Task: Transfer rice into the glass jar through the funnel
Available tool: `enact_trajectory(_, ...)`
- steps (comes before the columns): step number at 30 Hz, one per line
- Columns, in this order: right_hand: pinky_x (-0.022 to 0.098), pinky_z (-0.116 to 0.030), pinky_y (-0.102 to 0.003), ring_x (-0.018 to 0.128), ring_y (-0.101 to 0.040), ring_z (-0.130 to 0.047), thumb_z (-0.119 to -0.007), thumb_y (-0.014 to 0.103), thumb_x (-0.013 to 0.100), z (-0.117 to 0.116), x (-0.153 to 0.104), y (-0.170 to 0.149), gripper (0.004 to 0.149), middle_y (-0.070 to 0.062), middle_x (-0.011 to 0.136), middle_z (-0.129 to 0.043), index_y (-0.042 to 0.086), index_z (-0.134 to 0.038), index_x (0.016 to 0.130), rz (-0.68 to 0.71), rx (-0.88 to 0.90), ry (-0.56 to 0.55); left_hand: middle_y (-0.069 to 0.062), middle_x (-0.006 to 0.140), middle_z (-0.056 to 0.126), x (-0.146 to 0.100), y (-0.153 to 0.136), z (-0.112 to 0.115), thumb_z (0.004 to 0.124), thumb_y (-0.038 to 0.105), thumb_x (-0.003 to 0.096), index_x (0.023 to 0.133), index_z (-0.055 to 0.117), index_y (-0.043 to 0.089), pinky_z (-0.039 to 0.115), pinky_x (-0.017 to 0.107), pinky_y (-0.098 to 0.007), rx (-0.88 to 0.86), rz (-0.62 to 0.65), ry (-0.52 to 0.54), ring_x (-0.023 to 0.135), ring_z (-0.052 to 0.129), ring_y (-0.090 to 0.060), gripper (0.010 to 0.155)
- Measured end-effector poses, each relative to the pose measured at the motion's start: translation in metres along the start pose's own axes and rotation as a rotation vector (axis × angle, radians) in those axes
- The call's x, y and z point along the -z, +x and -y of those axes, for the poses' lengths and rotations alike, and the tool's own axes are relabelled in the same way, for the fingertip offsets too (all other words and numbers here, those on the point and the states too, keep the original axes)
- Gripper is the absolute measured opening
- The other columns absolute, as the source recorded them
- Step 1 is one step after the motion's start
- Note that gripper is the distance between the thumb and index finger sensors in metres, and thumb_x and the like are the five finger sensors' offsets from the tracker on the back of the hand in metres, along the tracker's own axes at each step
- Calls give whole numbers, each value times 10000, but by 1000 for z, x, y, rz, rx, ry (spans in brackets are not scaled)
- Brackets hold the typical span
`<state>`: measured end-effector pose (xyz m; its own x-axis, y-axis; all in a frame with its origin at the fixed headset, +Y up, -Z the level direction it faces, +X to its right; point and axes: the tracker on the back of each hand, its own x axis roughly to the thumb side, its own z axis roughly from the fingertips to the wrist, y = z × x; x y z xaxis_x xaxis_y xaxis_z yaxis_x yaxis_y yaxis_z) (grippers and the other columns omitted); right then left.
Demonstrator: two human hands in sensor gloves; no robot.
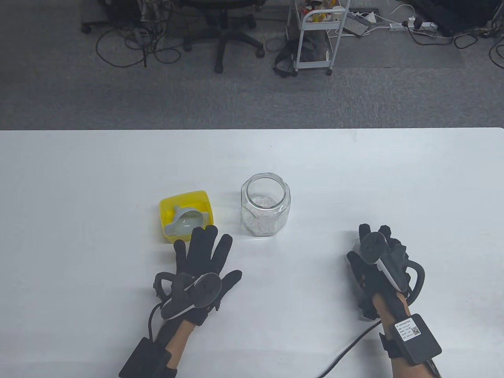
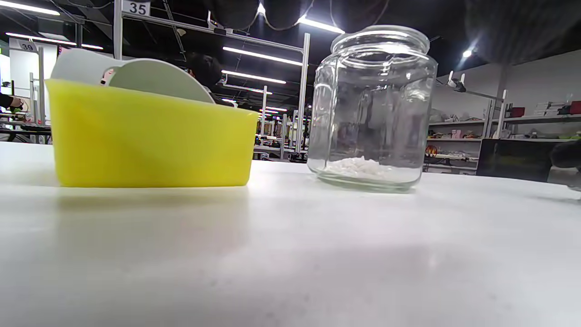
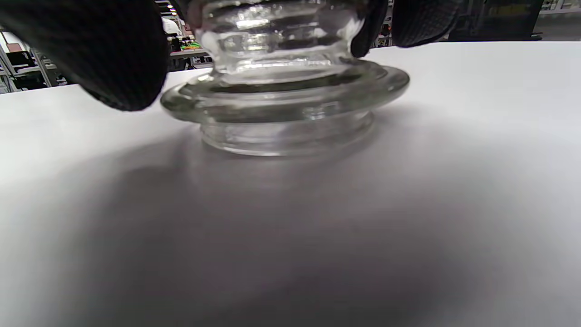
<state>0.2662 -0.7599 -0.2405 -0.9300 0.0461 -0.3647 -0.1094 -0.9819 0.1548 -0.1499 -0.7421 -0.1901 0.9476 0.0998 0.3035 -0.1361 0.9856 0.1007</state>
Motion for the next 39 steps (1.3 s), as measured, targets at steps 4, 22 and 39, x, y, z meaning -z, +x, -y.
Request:
enact_trajectory(4, 737, -578, -605, 1041, -432, -524, -790, 660, 374, 1, 2, -7, 798, -86, 1186, -320, 485, -368, 1028, -13, 22, 54, -132, 1295, 254, -1, -6, 0, 701, 750, 507, 1179, 332, 377, 338, 738, -765, -12, -27, -14, 1179, 305, -456, 853)
enact_trajectory(22, 572, -805, -468, 825, -394, -760, -835, 590, 350, 42, -27, 35, 694, -112, 1048, -653, 409, -625, 987, 169, 142, -204, -132, 1299, 247, -5, -6, -7, 694, 724, 530, 1177, 372, 409, 333, 735, -776, -14, -24, -44, 1177, 302, -485, 788)
enact_trajectory(39, 583, -800, -481, 839, -396, -762, -856, 572, 354, 125, -79, 182, 663, -106, 1052, -668, 420, -668, 972, 483, 291, -333, -136, 1298, 266, -5, -6, -4, 692, 720, 531, 1175, 380, 413, 334, 735, -776, -31, -21, -53, 1178, 315, -481, 778)
